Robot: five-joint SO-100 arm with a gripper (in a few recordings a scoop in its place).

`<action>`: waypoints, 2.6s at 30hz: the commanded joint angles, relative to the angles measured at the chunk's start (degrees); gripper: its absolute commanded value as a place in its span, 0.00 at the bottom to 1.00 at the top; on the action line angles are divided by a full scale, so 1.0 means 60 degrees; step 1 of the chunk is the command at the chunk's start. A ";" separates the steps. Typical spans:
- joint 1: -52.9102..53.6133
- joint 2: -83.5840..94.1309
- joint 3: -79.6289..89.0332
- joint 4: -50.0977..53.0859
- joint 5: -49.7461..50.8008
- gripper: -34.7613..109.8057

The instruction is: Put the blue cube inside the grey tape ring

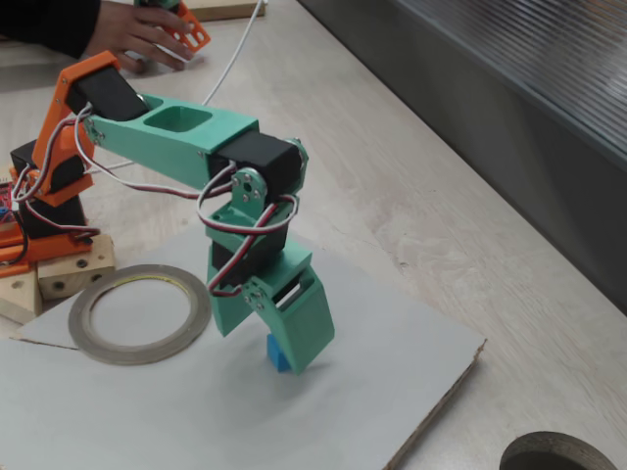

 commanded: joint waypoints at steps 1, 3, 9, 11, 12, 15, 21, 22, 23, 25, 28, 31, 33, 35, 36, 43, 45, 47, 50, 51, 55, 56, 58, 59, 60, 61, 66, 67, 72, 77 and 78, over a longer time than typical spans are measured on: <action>0.0117 0.0103 -0.0073 0.0117 0.0015 0.73; 0.0117 0.0103 -0.0073 0.0117 0.0029 0.73; 0.0132 0.0088 -0.0073 0.0117 0.0015 0.72; 0.0132 0.0088 -0.0073 0.0117 0.0015 0.72; 0.0132 0.0088 -0.0088 0.0117 0.0015 0.72; 0.0132 0.0088 -0.0088 0.0088 0.0015 0.72; 0.0132 0.0088 -0.0088 -0.0425 0.0015 0.68; 0.0132 0.0088 -0.0088 -0.0454 0.0015 0.66; 0.0132 0.0088 -0.0088 -0.0454 0.0015 0.63; 0.0132 0.0088 -0.0103 -0.0498 0.0015 0.58; 0.0132 0.0103 -0.0103 -0.0864 0.0015 0.52; 0.0132 0.0132 -0.0088 -0.1230 0.0015 0.48; 0.0132 0.0146 -0.0088 -0.1348 0.0015 0.46; 0.0132 0.0161 -0.0088 -0.1377 0.0015 0.44; 0.0132 0.0161 -0.0088 -0.1377 0.0015 0.43; 0.0132 0.0205 -0.0088 -0.1377 0.0015 0.42; 0.0132 0.0220 -0.0088 -0.1377 0.0015 0.42; 0.0132 0.0220 -0.0088 -0.1377 0.0015 0.42; 0.0132 0.0220 -0.0088 -0.1377 0.0015 0.42; 0.0132 0.0220 -0.0088 -0.1377 0.0015 0.42; 0.0132 0.0220 -0.0088 -0.1392 0.0015 0.42; 0.0132 0.0220 -0.0088 -0.1392 0.0015 0.42; 0.0132 0.0205 -0.0088 -0.1392 0.0015 0.42; 0.0132 0.0205 -0.0088 -0.1392 0.0015 0.42; 0.0132 0.0205 -0.0088 -0.1392 0.0015 0.42; 0.0132 0.0205 -0.0088 -0.1392 0.0015 0.42; 0.0132 0.0190 -0.0088 -0.1392 0.0015 0.41; 0.0132 0.0190 -0.0088 -0.1392 0.0015 0.41; 0.0132 0.0190 -0.0088 -0.1392 0.0015 0.41; 0.0132 0.0176 -0.0088 -0.1406 0.0029 0.41; 0.0132 0.0176 -0.0088 -0.1406 0.0029 0.41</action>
